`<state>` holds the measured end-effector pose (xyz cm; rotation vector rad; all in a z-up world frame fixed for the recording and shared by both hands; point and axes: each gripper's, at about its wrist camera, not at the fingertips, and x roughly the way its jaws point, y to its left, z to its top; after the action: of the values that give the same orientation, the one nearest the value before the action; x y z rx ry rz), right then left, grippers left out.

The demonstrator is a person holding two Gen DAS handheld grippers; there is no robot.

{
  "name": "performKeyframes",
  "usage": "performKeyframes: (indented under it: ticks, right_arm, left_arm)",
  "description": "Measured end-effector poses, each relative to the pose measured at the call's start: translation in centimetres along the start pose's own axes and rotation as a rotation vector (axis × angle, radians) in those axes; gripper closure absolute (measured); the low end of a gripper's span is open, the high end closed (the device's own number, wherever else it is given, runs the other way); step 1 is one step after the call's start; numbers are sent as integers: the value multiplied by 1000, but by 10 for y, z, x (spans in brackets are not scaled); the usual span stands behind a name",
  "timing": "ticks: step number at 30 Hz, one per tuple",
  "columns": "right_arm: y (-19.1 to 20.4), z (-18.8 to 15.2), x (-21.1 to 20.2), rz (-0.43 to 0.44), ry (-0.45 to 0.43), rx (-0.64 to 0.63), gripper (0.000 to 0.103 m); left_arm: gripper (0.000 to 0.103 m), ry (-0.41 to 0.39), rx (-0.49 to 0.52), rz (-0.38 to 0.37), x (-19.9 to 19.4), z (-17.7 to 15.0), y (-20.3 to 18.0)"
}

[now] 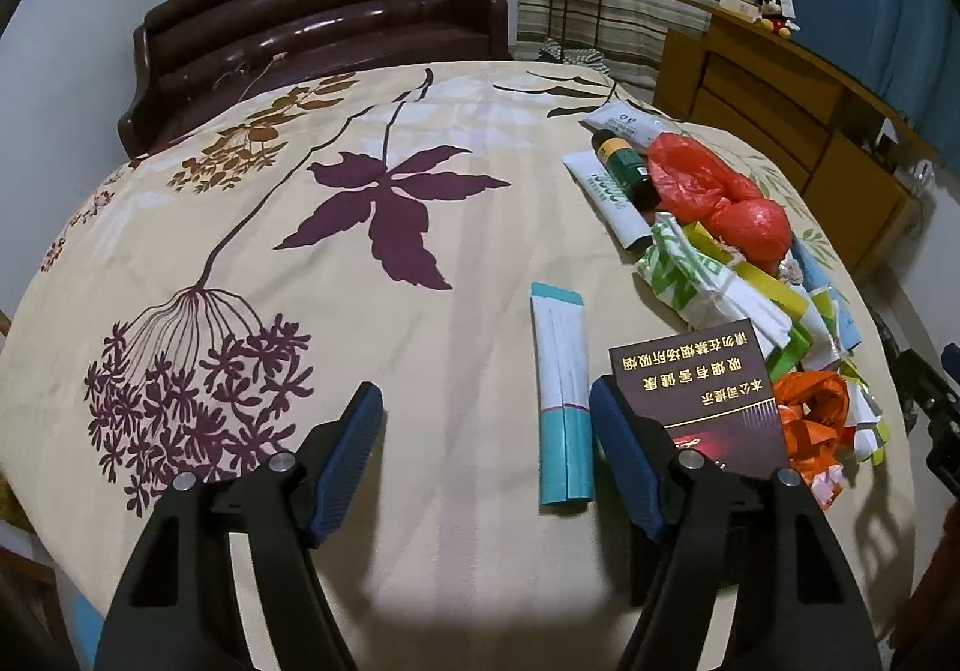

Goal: Collect trash
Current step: 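Lower the left gripper onto the white-and-teal tube and close it, then grasp the crumpled white and green paper wrappers with the right gripper while the left holds the tube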

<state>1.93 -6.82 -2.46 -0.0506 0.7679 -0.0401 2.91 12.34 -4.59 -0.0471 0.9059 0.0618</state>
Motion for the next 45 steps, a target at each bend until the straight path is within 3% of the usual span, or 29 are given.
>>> performKeyframes:
  ticks: [9,13,18,21,23,24,36,39,45]
  right_arm:
    - [0,0,0,1,2,-2,20]
    - [0,-1,0,0,0,-1,20]
    - [0,-1,1,1,2,-1,20]
    - [1,-1,0,1,0,-3,20]
    - [2,0,0,3,-3,-5,20]
    - [4,1,0,3,-4,-6,20]
    - [20,2,-8,44,-16,-16,21]
    - [27,1,-6,63,-3,-25,32]
    - [42,-2,0,103,30,-44,38]
  left_arm:
    - [39,-12,23,-1,0,1,-7]
    - [52,10,9,-34,5,1,-3]
    - [56,2,78,-18,8,0,-14]
    - [66,-5,94,-20,8,0,-16]
    - [82,-11,99,-12,7,0,-15]
    - [84,-14,99,-8,7,0,-14]
    - [86,-24,49,-20,-4,-5,3]
    - [86,-39,41,-8,-8,-4,8]
    - [86,-51,30,2,-10,-4,15]
